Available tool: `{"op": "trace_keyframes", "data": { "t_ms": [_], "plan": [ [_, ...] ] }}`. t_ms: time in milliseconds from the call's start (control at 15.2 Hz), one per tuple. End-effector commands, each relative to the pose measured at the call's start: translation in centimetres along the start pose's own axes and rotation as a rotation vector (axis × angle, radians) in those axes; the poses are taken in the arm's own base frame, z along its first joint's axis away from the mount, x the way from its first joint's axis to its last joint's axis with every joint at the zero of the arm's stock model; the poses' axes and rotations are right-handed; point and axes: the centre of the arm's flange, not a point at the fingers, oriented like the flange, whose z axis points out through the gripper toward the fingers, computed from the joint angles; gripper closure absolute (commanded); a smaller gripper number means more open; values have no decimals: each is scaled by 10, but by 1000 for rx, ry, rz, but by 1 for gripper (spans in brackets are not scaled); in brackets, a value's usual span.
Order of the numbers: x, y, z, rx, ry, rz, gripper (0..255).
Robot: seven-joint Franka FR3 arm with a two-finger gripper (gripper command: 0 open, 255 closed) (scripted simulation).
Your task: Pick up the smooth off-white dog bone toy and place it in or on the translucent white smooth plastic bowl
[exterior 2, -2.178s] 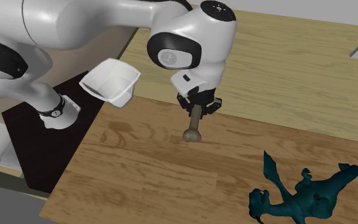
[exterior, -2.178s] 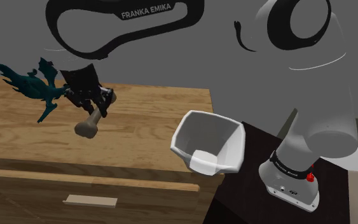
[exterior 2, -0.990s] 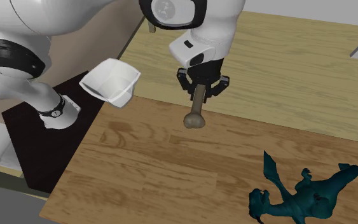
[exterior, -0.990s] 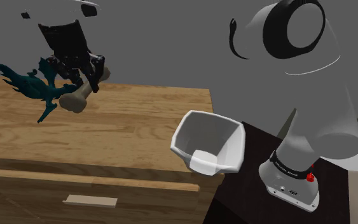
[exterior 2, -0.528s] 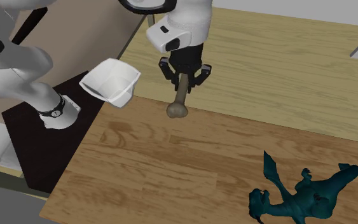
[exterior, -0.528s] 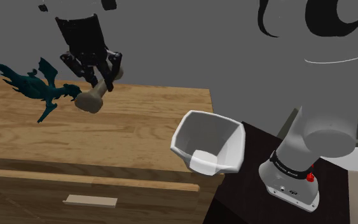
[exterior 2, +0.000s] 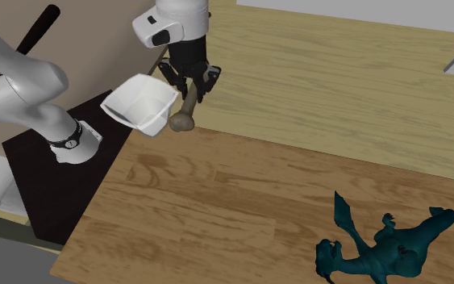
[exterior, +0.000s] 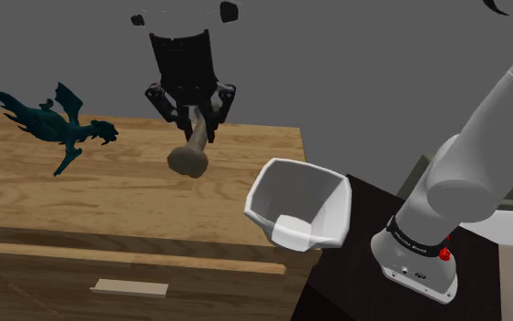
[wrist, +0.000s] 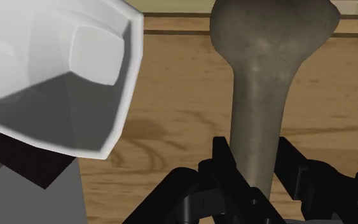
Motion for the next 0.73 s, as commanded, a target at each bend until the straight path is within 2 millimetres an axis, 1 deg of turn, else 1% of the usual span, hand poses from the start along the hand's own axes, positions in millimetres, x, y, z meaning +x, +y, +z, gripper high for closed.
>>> {"op": "trace_keyframes", "data": {
  "t_ms": [0,660],
  "plan": [
    [-4,24,0,0,-2,1,255],
    [-35,152,1,0,-2,1,255]
  ]
}}
